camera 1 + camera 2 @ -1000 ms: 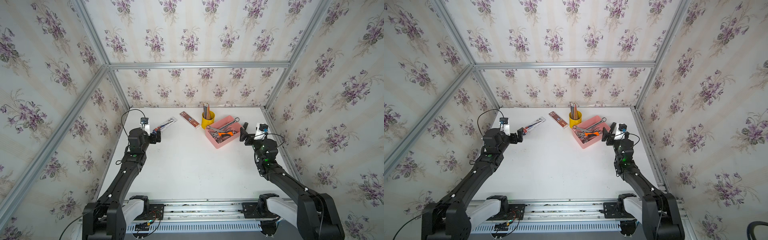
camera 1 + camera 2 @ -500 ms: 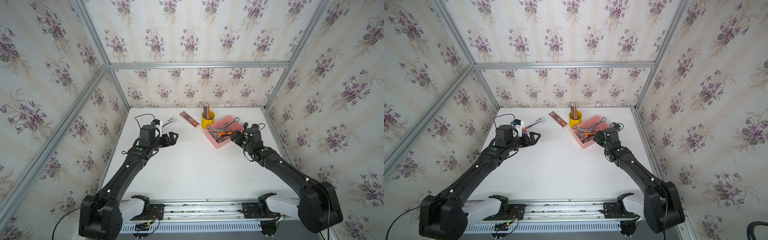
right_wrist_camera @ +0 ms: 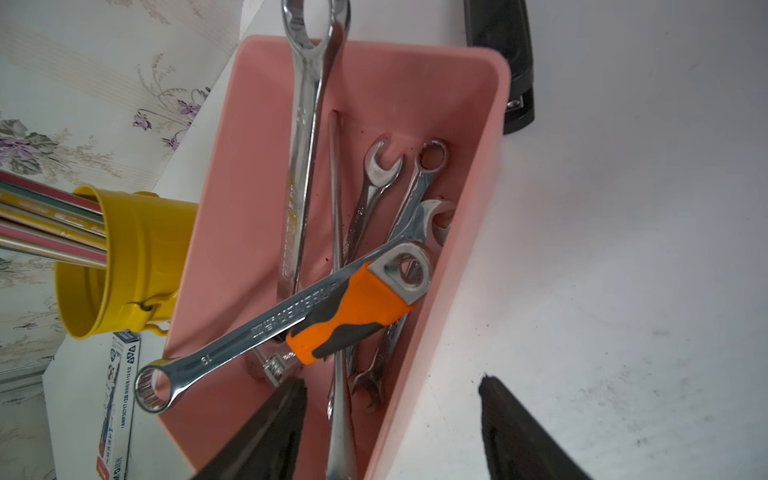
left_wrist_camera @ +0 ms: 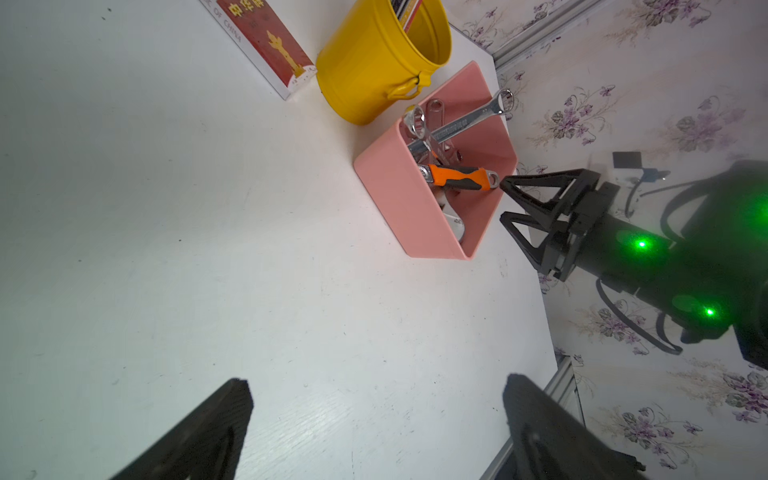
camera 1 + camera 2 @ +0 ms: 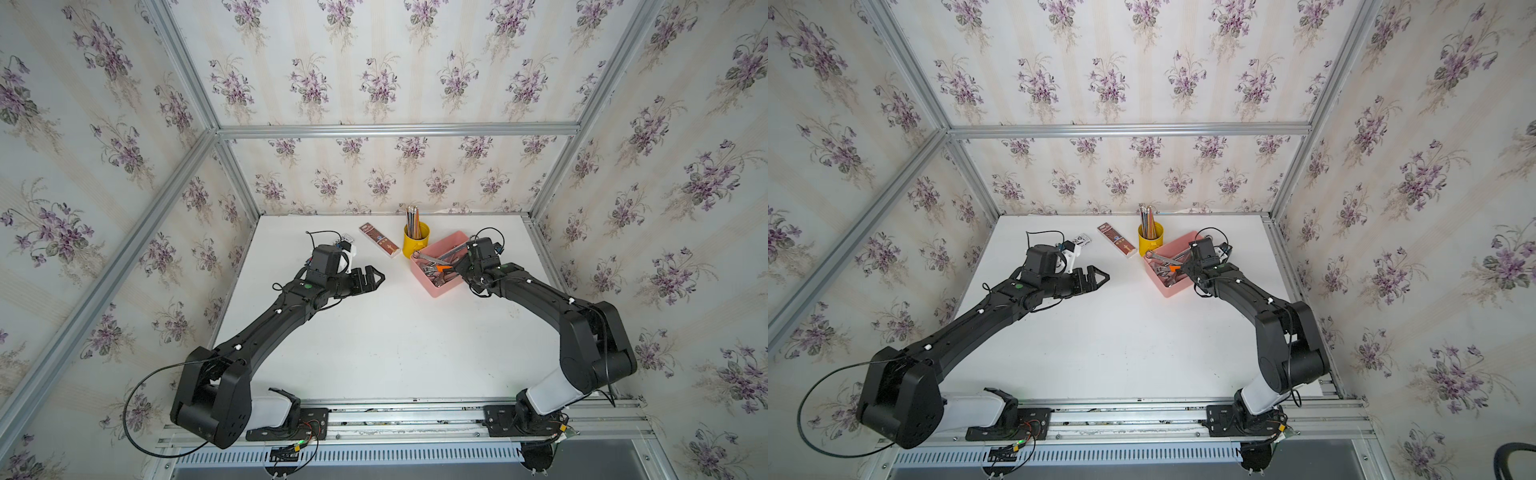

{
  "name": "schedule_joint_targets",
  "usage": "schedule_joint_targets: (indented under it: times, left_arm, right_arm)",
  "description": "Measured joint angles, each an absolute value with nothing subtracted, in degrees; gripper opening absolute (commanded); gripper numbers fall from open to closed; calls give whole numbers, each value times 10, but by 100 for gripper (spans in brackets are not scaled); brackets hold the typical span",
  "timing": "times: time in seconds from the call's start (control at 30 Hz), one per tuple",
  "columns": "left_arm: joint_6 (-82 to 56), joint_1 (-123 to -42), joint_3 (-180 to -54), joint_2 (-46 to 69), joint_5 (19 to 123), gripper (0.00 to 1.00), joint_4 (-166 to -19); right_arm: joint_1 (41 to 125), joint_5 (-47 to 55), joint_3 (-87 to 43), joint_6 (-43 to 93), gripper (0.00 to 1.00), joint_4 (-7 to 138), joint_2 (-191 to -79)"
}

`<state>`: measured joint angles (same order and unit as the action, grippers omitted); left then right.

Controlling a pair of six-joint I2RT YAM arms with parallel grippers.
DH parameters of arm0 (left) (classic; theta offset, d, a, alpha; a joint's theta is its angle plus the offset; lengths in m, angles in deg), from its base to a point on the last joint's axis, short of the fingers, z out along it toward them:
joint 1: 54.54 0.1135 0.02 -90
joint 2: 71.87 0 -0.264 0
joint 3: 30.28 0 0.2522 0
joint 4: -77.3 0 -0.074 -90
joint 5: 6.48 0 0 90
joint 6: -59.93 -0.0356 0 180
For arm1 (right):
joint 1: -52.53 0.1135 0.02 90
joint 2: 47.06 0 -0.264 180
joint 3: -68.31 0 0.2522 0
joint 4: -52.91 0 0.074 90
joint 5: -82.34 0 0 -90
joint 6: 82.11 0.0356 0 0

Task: Take out the wrench from the storage box
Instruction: Move the storage box to the center of the board.

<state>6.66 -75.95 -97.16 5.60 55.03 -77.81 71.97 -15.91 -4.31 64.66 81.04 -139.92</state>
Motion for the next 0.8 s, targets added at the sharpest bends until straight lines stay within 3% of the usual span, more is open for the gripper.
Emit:
schedule_joint_targets:
  times: [0.37, 0.8]
  left_arm:
    - [48, -770, -990, 68, 558, 99, -750]
    - [24, -772, -1013, 84, 545, 99, -728]
  right_arm:
    - [721, -146, -79, 673, 30, 844, -1449]
    - [723, -136, -108, 692, 15, 883, -1462]
